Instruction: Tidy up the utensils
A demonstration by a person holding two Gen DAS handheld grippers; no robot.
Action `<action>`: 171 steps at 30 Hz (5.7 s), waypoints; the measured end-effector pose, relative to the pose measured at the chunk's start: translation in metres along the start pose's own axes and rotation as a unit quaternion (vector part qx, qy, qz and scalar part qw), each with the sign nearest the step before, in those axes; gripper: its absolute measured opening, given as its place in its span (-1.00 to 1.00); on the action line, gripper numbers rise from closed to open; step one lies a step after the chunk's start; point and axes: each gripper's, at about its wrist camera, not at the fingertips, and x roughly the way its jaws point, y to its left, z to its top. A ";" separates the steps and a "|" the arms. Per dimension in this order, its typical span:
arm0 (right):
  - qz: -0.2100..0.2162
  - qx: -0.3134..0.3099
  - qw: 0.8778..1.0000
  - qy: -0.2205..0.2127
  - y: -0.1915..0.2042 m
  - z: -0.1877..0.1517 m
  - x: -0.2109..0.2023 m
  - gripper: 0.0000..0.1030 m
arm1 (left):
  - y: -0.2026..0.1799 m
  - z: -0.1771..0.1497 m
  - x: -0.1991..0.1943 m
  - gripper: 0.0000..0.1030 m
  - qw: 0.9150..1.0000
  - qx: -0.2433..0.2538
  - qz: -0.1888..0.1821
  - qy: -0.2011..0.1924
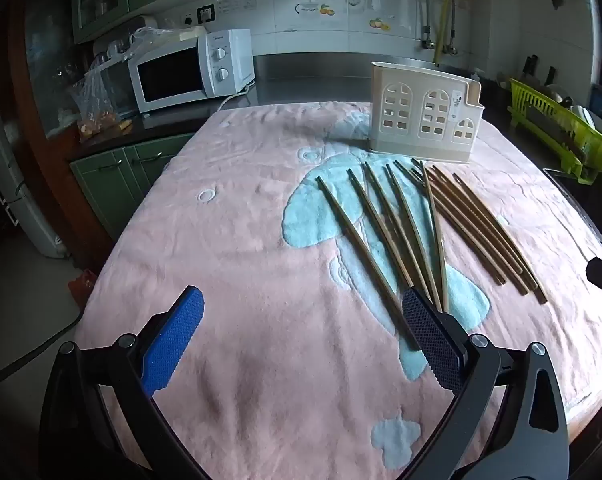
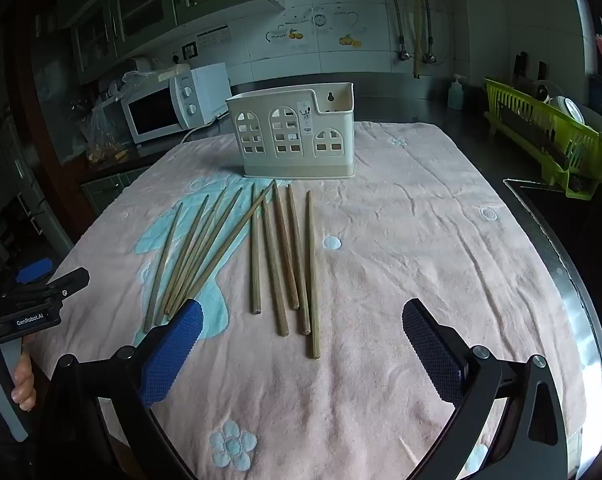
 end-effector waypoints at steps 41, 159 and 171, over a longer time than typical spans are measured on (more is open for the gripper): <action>0.004 -0.004 1.000 -0.024 0.001 0.013 -0.004 0.88 | -0.003 0.011 -0.011 0.91 0.999 -0.004 -0.007 -0.041; -0.013 -0.033 0.996 0.085 -0.020 -0.030 0.067 -0.64 | -0.110 0.007 0.107 -0.84 0.975 0.106 -0.177 0.088; -0.019 -0.026 0.996 0.087 -0.025 -0.015 0.079 -0.68 | -0.110 0.008 0.109 -0.80 0.975 0.099 -0.174 0.091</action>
